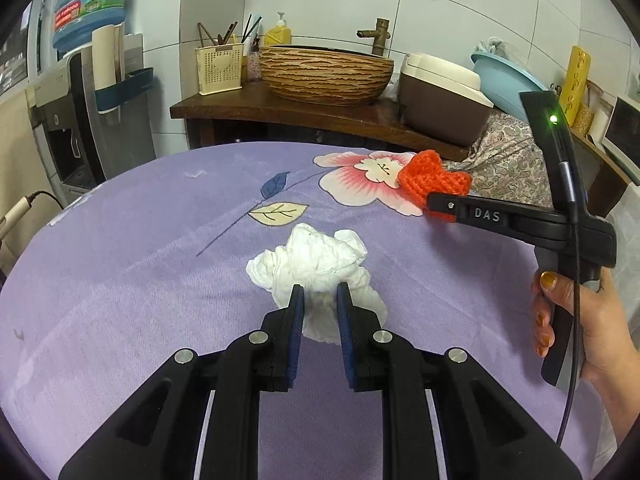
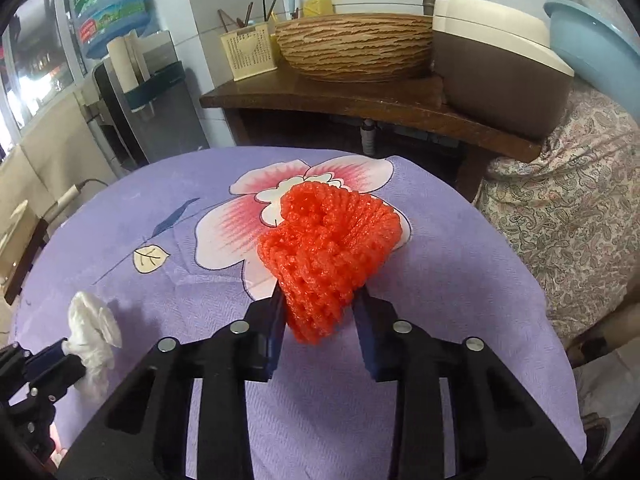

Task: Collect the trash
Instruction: 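Carry the tissue and red mesh net over the bin with both tools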

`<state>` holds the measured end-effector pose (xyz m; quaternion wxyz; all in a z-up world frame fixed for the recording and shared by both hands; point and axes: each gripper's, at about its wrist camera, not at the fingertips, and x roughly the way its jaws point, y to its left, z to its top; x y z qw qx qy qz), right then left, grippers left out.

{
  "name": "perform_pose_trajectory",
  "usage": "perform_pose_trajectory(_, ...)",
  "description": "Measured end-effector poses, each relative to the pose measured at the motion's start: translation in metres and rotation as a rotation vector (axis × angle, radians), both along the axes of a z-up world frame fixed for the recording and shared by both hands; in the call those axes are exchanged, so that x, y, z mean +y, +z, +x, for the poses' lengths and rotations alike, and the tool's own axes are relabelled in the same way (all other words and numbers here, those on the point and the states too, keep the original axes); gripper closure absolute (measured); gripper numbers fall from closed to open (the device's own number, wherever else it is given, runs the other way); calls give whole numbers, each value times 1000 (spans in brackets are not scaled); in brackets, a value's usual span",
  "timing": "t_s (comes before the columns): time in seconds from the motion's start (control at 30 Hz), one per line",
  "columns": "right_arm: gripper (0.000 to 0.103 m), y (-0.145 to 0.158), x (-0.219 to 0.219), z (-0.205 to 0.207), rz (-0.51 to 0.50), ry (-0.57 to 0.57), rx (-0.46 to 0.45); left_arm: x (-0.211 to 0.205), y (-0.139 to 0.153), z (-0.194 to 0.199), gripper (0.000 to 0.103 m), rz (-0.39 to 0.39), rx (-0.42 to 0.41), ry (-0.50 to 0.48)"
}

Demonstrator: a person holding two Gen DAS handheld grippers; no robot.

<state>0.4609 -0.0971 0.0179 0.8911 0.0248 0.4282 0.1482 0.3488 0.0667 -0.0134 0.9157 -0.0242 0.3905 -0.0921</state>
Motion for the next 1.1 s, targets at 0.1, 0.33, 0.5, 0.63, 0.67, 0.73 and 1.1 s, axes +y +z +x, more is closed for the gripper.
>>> perform_pose_trajectory(0.1,76,5,-10,-15,28,2,-19,-5,4,-9,86,-11,-7,-8)
perform_pose_trajectory(0.33,77,26,-38,-72,89,39,-73,-35,18,-49,86,-27,-39,-68)
perform_pose_trajectory(0.5,77,49,-76,-131,181,39,-137,-65,33,-88,86,-61,-77,-132)
perform_pose_trajectory(0.63,77,70,-112,-192,199,33,-223,-94,45,-126,86,-93,-105,-202)
perform_pose_trajectory(0.67,77,74,-119,-204,199,33,-237,-102,47,-136,86,-96,-111,-223)
perform_pose_trajectory(0.73,77,81,-141,-237,226,29,-259,-122,50,-156,86,-99,-119,-269)
perform_pose_trajectory(1.1,77,75,-225,-377,130,-93,-351,-217,54,-230,86,-110,-173,-428)
